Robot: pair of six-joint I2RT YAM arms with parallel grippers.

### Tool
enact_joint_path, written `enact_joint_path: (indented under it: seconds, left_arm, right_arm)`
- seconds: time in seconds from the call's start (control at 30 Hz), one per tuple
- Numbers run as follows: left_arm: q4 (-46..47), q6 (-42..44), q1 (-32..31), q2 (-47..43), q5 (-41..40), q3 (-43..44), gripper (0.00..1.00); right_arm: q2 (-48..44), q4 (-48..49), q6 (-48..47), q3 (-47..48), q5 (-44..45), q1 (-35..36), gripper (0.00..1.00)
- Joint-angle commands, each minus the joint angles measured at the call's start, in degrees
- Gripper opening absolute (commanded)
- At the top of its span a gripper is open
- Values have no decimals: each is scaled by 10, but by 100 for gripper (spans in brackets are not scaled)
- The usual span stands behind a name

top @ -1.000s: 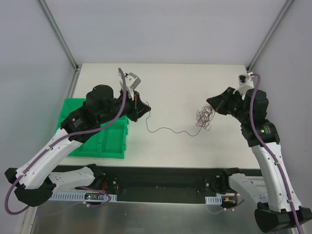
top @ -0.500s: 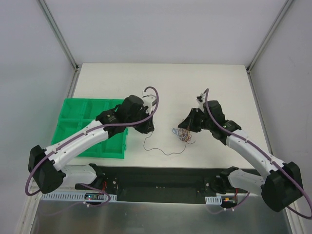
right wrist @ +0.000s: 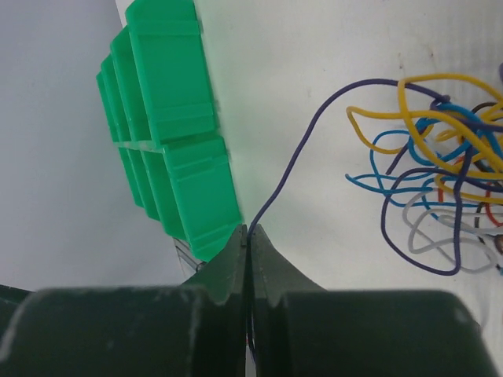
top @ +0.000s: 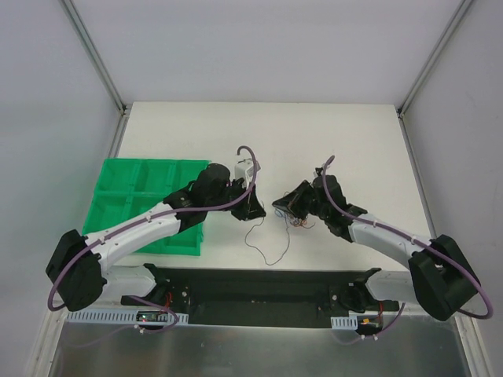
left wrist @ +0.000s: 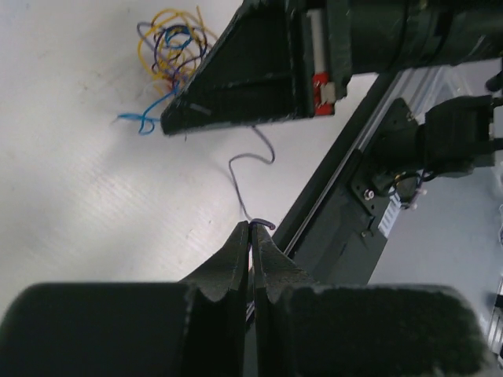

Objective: Untangle the cables

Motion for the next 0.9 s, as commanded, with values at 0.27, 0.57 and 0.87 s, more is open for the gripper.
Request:
enact_joint_path:
  seconds: [0.27,0.57,0.87]
  left_arm:
    - [246,-45,9,30,55,-57,24]
    - [196,-15,24,101,130,-21,39]
    - [230,6,24,128,149,-23,59]
  right_arm:
    - [-9,-34,121,41,103,51,1]
    - [30,-77,52,75,82,52,1]
    - [30,75,90,17,15,55,7]
